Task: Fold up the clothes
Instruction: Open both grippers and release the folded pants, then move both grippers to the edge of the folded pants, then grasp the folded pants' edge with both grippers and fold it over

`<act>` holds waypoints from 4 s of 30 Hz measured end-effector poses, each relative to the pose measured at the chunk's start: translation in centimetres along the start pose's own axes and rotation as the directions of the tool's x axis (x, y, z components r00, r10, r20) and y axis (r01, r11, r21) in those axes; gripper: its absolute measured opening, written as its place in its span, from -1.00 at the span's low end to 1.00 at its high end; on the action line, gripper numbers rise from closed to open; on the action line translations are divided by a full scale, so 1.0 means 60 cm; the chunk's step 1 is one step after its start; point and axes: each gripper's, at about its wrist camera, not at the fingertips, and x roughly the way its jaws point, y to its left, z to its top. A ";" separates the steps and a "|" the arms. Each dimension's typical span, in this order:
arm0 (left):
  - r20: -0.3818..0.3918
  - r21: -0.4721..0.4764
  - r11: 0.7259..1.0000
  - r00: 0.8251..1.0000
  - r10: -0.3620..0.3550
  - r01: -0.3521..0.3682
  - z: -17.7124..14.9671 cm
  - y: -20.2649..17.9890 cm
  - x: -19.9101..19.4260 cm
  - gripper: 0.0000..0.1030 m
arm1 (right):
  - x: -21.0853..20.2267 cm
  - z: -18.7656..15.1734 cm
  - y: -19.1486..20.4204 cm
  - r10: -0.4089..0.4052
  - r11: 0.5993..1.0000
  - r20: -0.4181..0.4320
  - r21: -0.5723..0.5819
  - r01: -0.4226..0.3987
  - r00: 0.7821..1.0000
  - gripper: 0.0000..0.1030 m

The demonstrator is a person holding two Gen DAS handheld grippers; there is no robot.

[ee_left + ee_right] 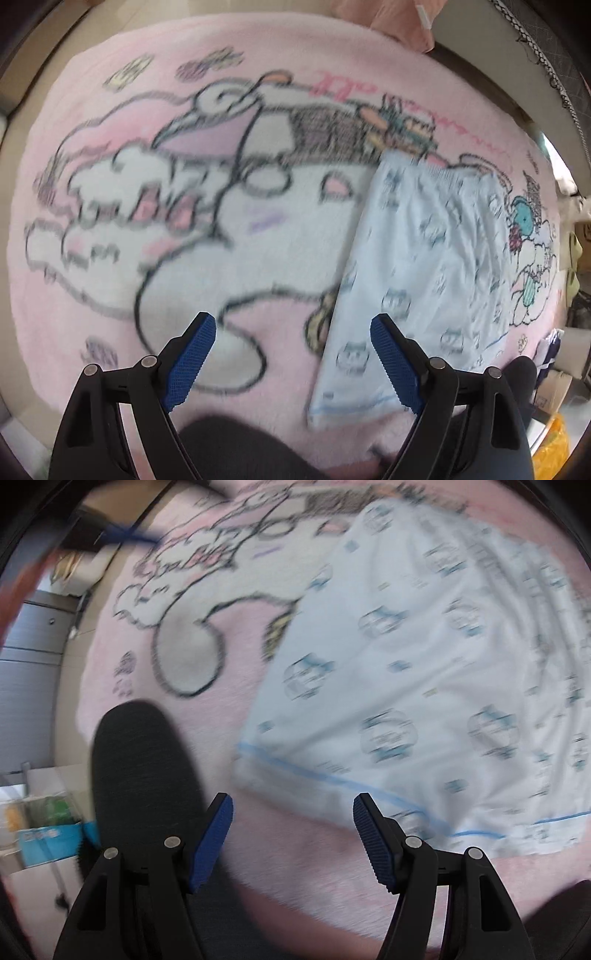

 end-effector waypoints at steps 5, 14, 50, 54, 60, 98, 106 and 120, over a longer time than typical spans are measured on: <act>-0.035 -0.040 0.999 0.999 -0.003 0.002 -0.065 0.011 0.004 0.67 | -0.040 0.021 -0.037 -0.374 0.912 0.331 -0.038 0.408 0.866 0.30; 0.137 -0.042 0.998 0.990 0.043 -0.037 -0.087 -0.046 -0.042 0.67 | -0.022 0.103 -0.093 -0.717 0.259 0.642 -0.116 0.959 0.271 0.30; 0.664 0.237 0.964 0.744 -0.073 -0.117 -0.308 -0.293 0.082 0.67 | -0.141 -0.067 -0.264 0.067 0.995 0.549 0.019 -0.093 0.833 0.52; 0.678 0.359 0.911 0.728 -0.107 -0.201 -0.328 -0.347 0.093 0.67 | -0.129 -0.068 -0.308 0.121 0.979 0.523 0.078 -0.188 0.844 0.52; 0.665 0.537 0.786 0.727 -0.171 -0.306 -0.369 -0.428 0.123 0.67 | -0.110 -0.069 -0.376 0.126 0.945 0.480 0.208 -0.252 0.868 0.53; 0.724 0.679 0.293 0.680 -0.116 -0.673 -0.398 -0.693 0.276 0.67 | -0.032 -0.117 -0.631 0.443 0.625 0.363 0.530 -0.573 0.820 0.52; 0.725 0.680 0.285 0.676 -0.128 -0.676 -0.397 -0.714 0.280 0.67 | -0.104 0.008 -0.632 0.334 0.825 0.302 0.366 -0.432 0.893 0.52; 0.729 0.673 0.318 0.671 -0.134 -0.668 -0.373 -0.732 0.287 0.70 | -0.077 0.243 -0.555 0.206 0.976 0.120 0.052 -0.213 0.971 0.46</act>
